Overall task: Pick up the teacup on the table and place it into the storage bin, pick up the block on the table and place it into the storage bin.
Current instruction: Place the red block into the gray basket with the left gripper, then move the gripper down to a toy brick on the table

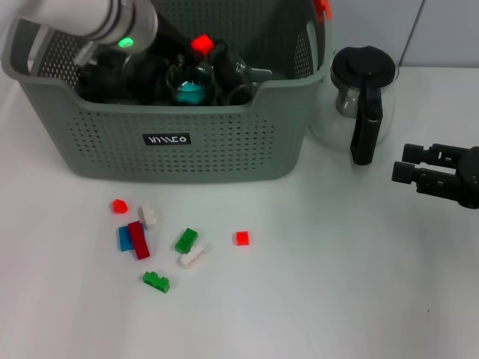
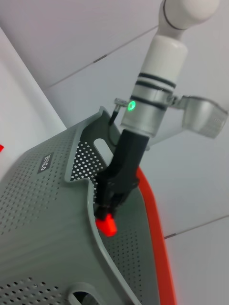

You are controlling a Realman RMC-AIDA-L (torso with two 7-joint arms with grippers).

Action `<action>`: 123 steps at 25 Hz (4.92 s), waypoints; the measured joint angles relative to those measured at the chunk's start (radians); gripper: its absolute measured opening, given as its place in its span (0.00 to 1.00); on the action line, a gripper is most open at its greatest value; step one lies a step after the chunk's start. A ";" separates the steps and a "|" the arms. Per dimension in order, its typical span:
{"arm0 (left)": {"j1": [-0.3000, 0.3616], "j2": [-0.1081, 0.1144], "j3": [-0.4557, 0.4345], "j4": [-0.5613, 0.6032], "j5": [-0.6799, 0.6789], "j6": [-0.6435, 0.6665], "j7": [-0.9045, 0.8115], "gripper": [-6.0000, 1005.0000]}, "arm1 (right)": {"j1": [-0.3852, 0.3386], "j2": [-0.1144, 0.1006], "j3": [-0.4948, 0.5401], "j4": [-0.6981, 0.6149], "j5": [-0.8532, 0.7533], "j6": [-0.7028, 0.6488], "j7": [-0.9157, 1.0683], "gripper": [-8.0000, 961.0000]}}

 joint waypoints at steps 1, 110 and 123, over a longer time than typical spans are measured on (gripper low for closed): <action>-0.002 0.000 0.014 -0.010 0.007 -0.010 -0.004 0.25 | 0.000 0.000 0.000 0.000 0.000 0.002 0.000 0.63; 0.400 -0.004 0.279 0.440 -0.026 0.651 -0.246 0.71 | 0.007 0.002 -0.008 0.000 -0.028 0.007 0.028 0.63; 0.365 -0.005 0.268 0.357 -0.017 0.640 -0.401 0.71 | 0.008 0.002 -0.009 0.000 -0.028 0.008 0.029 0.63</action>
